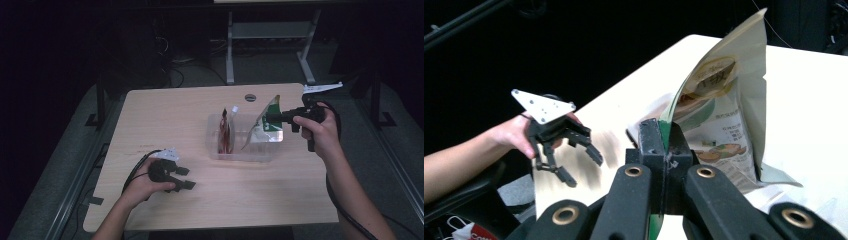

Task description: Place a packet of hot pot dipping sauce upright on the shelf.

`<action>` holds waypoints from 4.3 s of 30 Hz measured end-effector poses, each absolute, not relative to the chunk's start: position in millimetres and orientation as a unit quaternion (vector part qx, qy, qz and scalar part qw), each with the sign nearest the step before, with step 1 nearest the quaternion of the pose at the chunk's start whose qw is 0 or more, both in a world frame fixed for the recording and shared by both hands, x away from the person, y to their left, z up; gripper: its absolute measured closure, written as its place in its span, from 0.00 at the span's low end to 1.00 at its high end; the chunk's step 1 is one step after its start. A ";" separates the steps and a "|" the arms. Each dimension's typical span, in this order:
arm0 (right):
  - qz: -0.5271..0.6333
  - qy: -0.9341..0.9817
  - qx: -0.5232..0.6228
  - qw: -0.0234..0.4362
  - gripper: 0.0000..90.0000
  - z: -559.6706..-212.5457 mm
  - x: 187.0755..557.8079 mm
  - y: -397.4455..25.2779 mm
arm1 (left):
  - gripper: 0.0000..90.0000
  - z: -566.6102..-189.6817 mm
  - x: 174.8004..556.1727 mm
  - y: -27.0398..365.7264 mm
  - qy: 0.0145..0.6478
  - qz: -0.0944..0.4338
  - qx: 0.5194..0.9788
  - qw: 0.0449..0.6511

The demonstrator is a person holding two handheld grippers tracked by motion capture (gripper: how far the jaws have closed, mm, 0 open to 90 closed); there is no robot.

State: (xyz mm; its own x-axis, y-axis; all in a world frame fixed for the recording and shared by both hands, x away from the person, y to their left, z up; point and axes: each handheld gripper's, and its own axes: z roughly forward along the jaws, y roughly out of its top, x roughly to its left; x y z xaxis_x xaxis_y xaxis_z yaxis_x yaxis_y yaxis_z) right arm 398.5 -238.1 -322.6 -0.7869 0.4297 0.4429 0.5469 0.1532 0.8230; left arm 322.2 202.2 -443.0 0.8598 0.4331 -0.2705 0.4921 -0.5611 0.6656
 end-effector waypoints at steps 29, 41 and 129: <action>-0.551 -0.773 -0.305 0.071 1.00 -326.5 418.3 -208.7 | 0.38 -443.8 321.9 203.0 0.262 -0.042 0.883 0.387; -0.538 -0.779 -0.311 0.085 1.00 -344.5 424.7 -195.3 | 0.38 -445.0 321.8 202.8 0.261 -0.044 0.886 0.379; -0.377 -0.843 -0.376 -0.071 0.33 -440.3 284.1 -297.2 | 0.24 -447.9 284.5 279.5 0.305 0.074 0.885 0.345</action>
State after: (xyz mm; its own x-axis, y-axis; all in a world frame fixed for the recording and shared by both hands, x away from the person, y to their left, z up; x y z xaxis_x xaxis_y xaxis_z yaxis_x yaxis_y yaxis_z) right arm 284.1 -297.2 -440.3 -0.7066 0.6883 0.1641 0.5809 0.4320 0.6899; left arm 284.5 279.5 -447.9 0.8036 0.5899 -0.0792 0.4879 -0.5765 0.6555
